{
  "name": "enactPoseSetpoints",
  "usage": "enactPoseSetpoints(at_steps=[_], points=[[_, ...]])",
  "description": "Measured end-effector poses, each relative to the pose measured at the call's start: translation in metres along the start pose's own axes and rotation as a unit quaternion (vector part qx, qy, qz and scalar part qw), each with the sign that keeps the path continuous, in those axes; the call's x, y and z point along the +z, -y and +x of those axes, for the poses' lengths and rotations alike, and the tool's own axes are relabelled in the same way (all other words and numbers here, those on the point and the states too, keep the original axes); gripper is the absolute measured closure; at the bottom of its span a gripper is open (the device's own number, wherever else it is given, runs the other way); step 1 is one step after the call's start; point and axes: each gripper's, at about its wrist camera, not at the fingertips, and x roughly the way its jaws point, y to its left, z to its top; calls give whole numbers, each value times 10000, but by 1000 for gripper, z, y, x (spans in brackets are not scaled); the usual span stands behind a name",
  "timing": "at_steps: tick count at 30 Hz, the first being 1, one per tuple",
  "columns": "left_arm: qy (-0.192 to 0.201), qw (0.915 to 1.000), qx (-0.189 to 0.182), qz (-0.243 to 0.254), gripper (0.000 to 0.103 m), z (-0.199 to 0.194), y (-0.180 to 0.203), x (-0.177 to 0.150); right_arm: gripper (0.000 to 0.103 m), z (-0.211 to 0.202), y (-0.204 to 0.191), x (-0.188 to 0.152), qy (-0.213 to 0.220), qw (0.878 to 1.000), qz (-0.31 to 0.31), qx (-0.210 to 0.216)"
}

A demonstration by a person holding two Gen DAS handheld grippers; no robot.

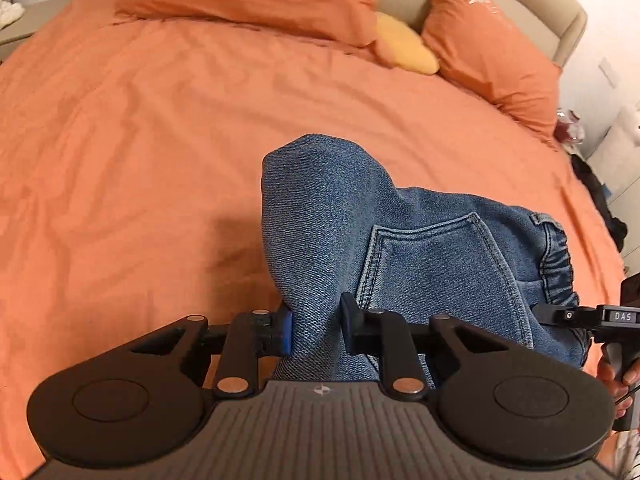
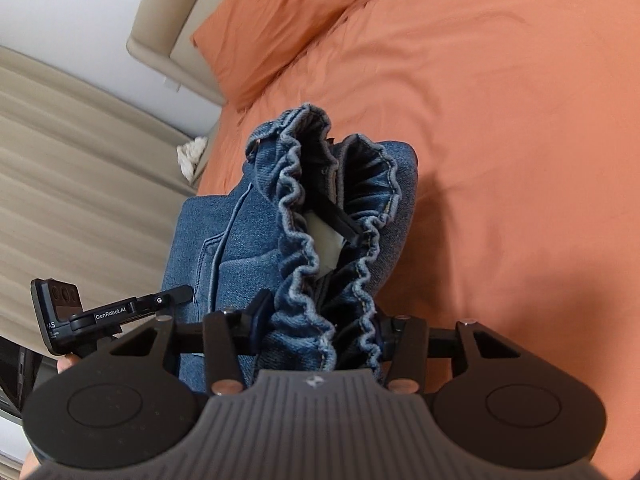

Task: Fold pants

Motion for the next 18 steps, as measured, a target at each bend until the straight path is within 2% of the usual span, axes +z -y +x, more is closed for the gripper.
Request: enactPoseSetpoints(at_steps=[5, 12, 14, 16, 18], points=[[-165, 9996, -141, -158, 78, 22, -34, -12, 58, 31, -1, 1, -224, 9988, -59, -440], [-369, 9993, -89, -65, 69, 48, -45, -15, 54, 53, 4, 7, -480, 9935, -64, -1030], [-406, 9991, -13, -91, 65, 46, -42, -12, 51, 54, -3, 7, -493, 9912, -80, -1229], [-420, 9989, 213, 26, 53, 41, -35, -8, 39, 56, -19, 8, -481, 9849, -436, -1602], [-442, 9974, 509, 272, 53, 31, -27, -6, 37, 54, -41, 8, -439, 9760, -902, -1932]])
